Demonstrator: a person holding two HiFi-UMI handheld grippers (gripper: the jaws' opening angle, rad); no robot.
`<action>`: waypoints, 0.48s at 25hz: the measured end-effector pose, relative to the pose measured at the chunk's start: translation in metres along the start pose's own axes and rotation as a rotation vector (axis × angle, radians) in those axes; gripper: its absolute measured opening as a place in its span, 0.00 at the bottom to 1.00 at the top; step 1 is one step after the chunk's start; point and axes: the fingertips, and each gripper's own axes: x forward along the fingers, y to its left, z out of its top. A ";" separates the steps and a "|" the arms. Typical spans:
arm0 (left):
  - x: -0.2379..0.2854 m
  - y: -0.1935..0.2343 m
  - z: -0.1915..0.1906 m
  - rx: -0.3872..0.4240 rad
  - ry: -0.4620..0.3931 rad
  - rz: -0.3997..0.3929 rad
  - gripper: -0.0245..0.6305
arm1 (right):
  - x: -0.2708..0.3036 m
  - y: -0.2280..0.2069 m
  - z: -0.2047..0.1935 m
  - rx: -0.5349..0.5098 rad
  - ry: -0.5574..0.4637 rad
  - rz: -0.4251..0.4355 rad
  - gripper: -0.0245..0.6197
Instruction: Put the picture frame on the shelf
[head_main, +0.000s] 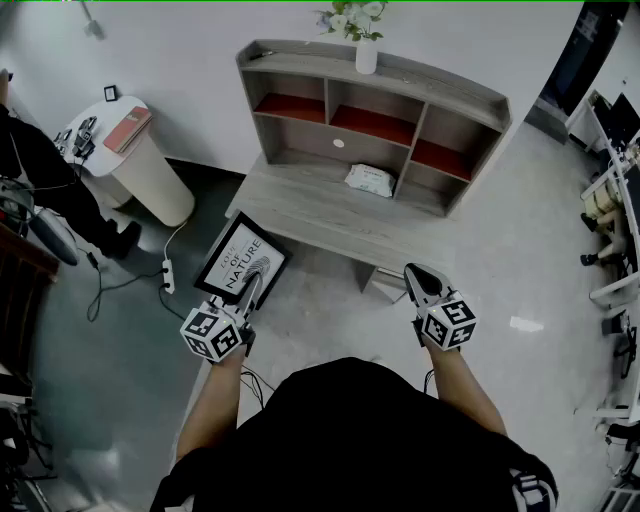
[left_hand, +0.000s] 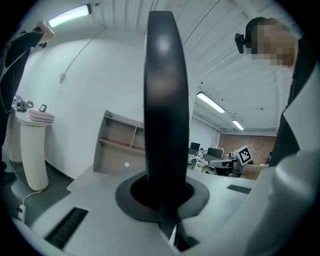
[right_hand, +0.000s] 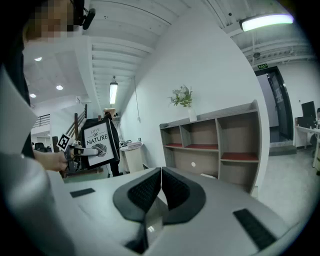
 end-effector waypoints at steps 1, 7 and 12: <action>-0.003 0.003 0.000 -0.003 0.001 -0.003 0.08 | 0.001 0.003 -0.001 -0.001 0.000 -0.004 0.07; -0.017 0.017 0.002 -0.001 -0.001 -0.008 0.08 | 0.009 0.018 -0.004 -0.005 0.009 -0.018 0.07; -0.017 0.026 0.002 -0.009 0.003 -0.032 0.08 | 0.014 0.026 -0.009 -0.002 0.016 -0.033 0.07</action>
